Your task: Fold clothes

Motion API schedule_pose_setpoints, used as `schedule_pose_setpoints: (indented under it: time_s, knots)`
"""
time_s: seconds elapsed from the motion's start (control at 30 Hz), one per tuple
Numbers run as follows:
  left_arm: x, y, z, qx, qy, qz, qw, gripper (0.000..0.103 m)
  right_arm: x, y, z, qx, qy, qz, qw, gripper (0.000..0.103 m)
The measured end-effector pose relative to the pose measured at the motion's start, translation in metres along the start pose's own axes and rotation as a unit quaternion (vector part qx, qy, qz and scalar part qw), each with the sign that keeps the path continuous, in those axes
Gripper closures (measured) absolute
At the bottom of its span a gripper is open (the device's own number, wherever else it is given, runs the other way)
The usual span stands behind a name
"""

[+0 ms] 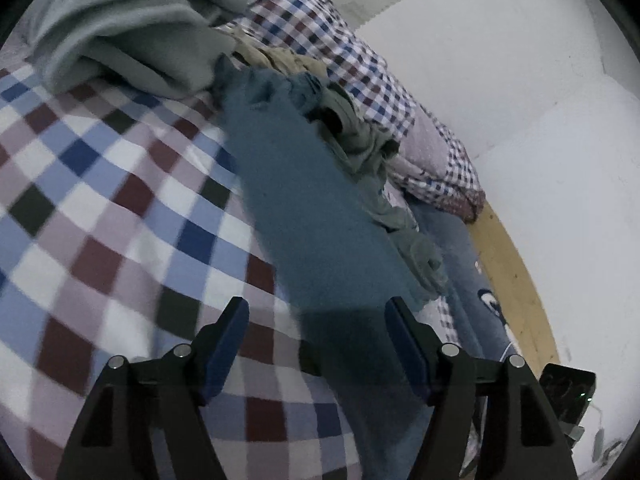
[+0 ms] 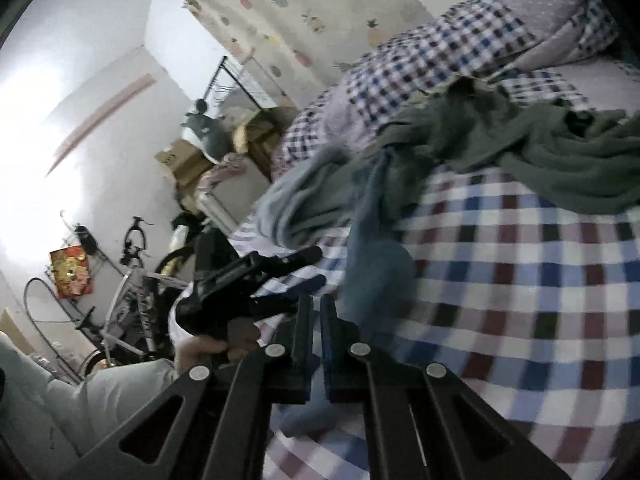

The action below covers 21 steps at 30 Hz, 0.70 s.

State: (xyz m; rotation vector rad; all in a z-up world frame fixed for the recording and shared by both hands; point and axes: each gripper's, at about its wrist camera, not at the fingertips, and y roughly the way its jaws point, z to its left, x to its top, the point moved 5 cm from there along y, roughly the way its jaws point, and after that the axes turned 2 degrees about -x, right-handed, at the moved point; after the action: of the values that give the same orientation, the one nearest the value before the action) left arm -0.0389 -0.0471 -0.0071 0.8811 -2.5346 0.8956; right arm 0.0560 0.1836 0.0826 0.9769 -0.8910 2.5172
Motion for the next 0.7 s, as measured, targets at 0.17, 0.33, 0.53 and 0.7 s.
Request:
schedule_pose_setpoints:
  time_s: [0.17,0.33,0.53,0.7]
  knots:
    - [-0.007,0.013,-0.012,0.009,0.030,0.004,0.9995,0.030,-0.006,-0.001,-0.017,-0.068,0.009,0.006,0.998,0.093]
    - [-0.019,0.032,-0.023,0.009,0.041,0.048,0.9980,0.084,-0.011,0.000,-0.018,-0.087,0.004,0.008,0.996,0.045]
    - [-0.027,0.026,-0.043,0.001,0.072,0.040,0.9966,0.100,-0.013,0.011,-0.018,-0.102,-0.008,0.017,0.995,0.033]
    - [-0.007,-0.013,-0.064,-0.039,0.090,-0.030,0.9948,0.102,-0.011,0.018,-0.025,-0.116,0.004,0.020,0.993,0.031]
